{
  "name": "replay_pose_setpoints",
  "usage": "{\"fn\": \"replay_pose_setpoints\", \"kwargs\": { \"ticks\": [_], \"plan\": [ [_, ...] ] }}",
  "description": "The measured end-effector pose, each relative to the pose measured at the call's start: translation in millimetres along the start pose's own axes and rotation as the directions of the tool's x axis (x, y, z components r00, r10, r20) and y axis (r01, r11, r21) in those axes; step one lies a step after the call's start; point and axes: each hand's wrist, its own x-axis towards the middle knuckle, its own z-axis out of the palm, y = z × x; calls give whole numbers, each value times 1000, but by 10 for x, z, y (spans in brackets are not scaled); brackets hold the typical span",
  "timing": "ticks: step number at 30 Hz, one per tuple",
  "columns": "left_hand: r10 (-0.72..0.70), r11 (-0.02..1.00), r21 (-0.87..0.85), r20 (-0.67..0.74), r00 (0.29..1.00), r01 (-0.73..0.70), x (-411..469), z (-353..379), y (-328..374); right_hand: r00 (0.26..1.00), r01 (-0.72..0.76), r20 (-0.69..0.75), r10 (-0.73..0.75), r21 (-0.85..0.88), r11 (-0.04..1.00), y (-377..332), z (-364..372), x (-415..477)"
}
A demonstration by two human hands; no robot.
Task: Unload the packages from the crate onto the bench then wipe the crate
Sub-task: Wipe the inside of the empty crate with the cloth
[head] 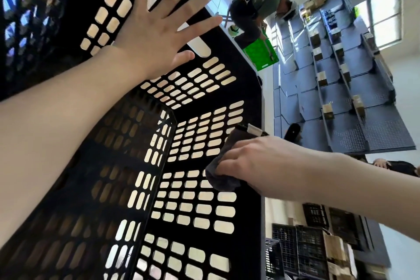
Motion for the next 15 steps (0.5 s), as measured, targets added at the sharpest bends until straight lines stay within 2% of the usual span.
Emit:
{"fn": "replay_pose_setpoints", "kwargs": {
  "ticks": [4, 9, 12, 15],
  "plan": [
    [4, 999, -36, 5, 1000, -4, -4, 0, -3, 995, 20, 95, -16, -45, 999, 31, 149, 305],
    [-8, 999, -53, -3, 1000, 8, -11, 8, -6, 967, 114, 237, -94, -73, 991, -103, 243, 770],
    [-9, 999, -54, 0, 1000, 9, -13, 10, -7, 953, 180, 272, -137, -141, 973, -190, 320, 1097],
    [-14, 998, -60, 3, 1000, 14, -9, 28, -6, 949, 157, 297, -106, -153, 976, -214, 456, 1433]
  ]
}}
